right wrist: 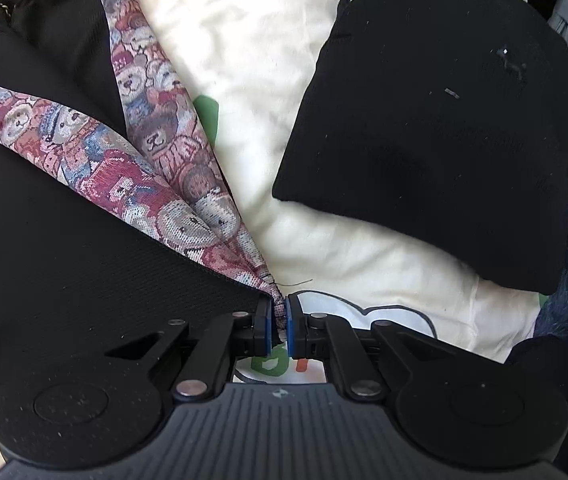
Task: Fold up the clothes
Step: 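Open both grippers to release the folded pants leg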
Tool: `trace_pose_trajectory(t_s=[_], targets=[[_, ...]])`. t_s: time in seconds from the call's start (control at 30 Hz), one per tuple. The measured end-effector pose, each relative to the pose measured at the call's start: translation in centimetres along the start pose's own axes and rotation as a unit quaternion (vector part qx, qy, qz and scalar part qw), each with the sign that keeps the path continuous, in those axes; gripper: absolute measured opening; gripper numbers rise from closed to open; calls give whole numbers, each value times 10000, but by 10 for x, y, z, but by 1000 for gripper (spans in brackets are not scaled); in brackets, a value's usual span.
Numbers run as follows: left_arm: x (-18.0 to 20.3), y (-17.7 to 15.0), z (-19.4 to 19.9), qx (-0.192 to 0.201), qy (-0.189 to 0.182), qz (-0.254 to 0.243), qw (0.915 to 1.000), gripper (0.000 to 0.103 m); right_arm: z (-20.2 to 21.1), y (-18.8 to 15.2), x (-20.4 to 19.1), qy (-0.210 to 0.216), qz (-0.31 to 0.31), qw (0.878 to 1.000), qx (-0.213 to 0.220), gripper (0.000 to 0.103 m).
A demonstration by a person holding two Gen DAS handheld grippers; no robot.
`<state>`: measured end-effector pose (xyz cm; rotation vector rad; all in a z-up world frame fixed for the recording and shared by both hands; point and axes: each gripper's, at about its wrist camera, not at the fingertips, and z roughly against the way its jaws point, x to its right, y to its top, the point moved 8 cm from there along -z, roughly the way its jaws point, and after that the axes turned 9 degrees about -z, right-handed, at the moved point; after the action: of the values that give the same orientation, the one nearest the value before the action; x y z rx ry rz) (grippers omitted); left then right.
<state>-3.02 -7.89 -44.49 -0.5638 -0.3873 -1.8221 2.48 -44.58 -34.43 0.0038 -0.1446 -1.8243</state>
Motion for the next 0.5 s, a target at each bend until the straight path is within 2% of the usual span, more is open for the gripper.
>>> trace_pose_trajectory(t_s=[0.1, 0.17, 0.2, 0.23, 0.27, 0.33, 0.5], targets=[[-1, 1, -2, 41, 15, 54, 10000, 4, -1, 3, -2, 36, 13, 9999, 123, 8], [-2, 0, -4, 15, -96, 200, 9998, 12, -2, 4, -1, 55, -59, 9999, 126, 12], [-2, -1, -4, -2, -149, 241, 9996, 22, -3, 3, -1, 61, -121, 9999, 76, 16], [-2, -1, -3, -6, -163, 251, 9996, 29, -4, 3, 0, 67, -184, 9998, 26, 29], [-2, -2, -1, 5, -163, 249, 9996, 31, -4, 3, 1, 50, -228, 9997, 15, 44], [-3, -2, 1, 41, -128, 255, 9996, 35, 1, 4, 4, 18, -324, 9994, 87, 51], [-8, -2, 16, 180, 24, 383, 9991, 37, 13, 4, 1, 14, -259, 9996, 109, 52]])
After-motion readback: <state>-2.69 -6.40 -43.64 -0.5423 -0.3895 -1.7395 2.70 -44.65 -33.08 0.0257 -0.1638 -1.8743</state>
